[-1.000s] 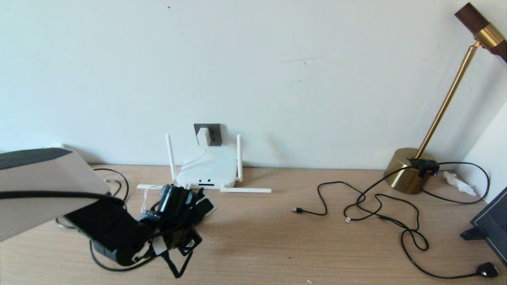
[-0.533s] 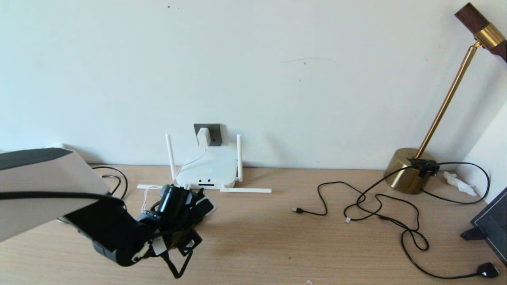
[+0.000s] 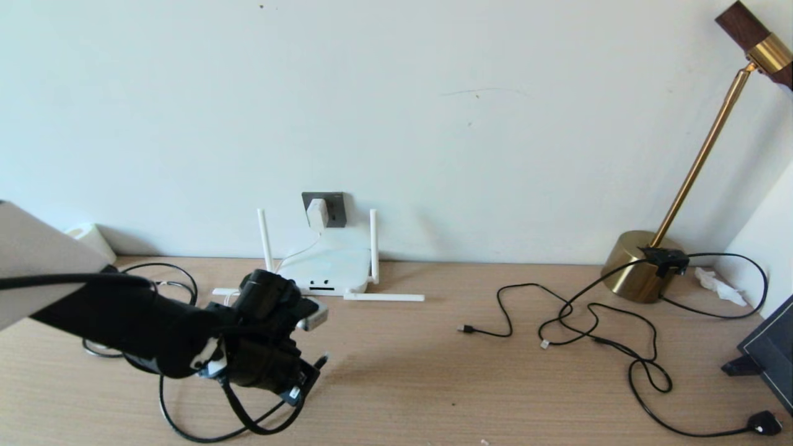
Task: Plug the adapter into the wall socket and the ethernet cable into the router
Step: Plug cable into router interface
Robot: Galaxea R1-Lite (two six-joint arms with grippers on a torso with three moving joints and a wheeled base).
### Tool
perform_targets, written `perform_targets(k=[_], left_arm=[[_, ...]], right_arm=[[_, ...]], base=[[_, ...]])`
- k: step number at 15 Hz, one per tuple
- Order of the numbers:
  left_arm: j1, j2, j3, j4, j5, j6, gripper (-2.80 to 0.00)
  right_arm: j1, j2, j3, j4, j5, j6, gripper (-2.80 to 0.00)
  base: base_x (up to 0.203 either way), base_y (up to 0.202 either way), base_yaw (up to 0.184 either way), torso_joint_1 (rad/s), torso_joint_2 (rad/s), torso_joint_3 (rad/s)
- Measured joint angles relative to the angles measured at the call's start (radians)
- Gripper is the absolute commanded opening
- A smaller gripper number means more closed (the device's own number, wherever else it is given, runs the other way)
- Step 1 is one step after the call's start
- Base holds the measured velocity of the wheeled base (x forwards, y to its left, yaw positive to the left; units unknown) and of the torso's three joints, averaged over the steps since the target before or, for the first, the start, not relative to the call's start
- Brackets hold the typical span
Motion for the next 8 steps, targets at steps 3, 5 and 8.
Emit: perform_targets(k=[3,5,8], left_arm=[[0.089,-0.026,-0.077,0.118,-0.185,-0.186,-2.80],[0.150,-0.019,-0.119,0.133,-0.266,-0.239,-2.80],[0.223,0.028,-0.191,0.162,-0.320,-0.282,-2.80]], right_arm=[[0.000,0.000,0.000,0.000,0.000,0.000,-2.80],[0.000,0.000,0.000,0.000,0.000,0.000,-2.80],[0.000,0.000,0.000,0.000,0.001,0.000,-2.80]], base=[[0.000,0.000,0.000,0.000,0.00,0.000],[0.000,0.000,0.000,0.000,0.00,0.000],[0.000,0.000,0.000,0.000,0.00,0.000]])
